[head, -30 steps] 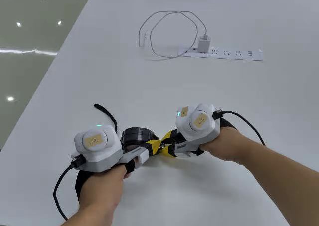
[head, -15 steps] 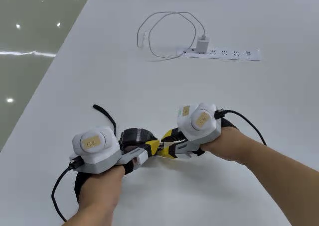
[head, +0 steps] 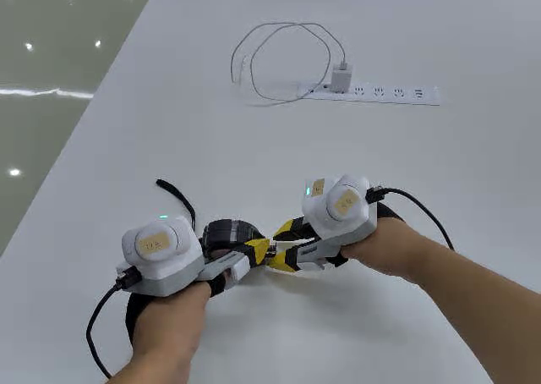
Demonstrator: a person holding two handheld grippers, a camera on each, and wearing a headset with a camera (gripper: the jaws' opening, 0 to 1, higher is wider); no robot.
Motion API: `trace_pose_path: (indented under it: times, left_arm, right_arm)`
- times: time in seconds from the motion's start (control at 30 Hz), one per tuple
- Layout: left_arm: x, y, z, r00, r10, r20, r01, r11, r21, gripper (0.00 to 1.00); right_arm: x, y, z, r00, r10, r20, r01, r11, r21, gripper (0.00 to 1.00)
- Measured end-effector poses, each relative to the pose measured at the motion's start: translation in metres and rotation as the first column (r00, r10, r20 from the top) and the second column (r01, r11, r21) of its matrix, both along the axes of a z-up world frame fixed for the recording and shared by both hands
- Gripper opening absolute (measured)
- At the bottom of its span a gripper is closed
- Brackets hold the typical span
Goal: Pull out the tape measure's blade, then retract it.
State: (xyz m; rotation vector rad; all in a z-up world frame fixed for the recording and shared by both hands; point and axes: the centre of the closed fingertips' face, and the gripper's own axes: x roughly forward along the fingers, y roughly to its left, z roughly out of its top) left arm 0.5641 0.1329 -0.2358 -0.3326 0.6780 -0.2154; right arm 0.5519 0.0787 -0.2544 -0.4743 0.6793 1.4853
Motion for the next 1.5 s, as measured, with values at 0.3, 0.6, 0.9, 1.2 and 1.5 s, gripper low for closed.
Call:
trace_pose_path:
  times: [0.3, 0.6, 0.9, 1.2, 1.5]
  left_arm:
    - [-0.003, 0.003, 0.005, 1.000, 0.000, 0.018, 0.000, 1.000, -0.025, 0.65]
    - [-0.007, 0.003, 0.010, 0.998, -0.044, 0.039, 0.044, 0.999, -0.007, 0.66]
    - [-0.013, 0.010, 0.019, 0.990, -0.111, 0.087, 0.108, 0.994, 0.032, 0.67]
    - [-0.025, 0.015, 0.027, 0.976, -0.185, 0.118, 0.176, 0.981, 0.080, 0.68]
    - [-0.046, 0.018, 0.024, 0.954, -0.280, 0.105, 0.262, 0.953, 0.154, 0.69]
  right_arm:
    - [0.000, -0.002, 0.007, 0.999, -0.033, 0.002, 0.033, 0.999, 0.022, 0.28]
    - [-0.001, -0.006, 0.009, 0.998, -0.061, 0.016, 0.060, 0.998, 0.028, 0.34]
    - [-0.001, -0.017, 0.022, 0.992, -0.119, 0.032, 0.116, 0.991, 0.068, 0.37]
    - [-0.007, -0.030, 0.031, 0.984, -0.173, 0.038, 0.168, 0.981, 0.095, 0.44]
    - [-0.013, -0.045, 0.036, 0.970, -0.240, 0.022, 0.236, 0.965, 0.115, 0.52]
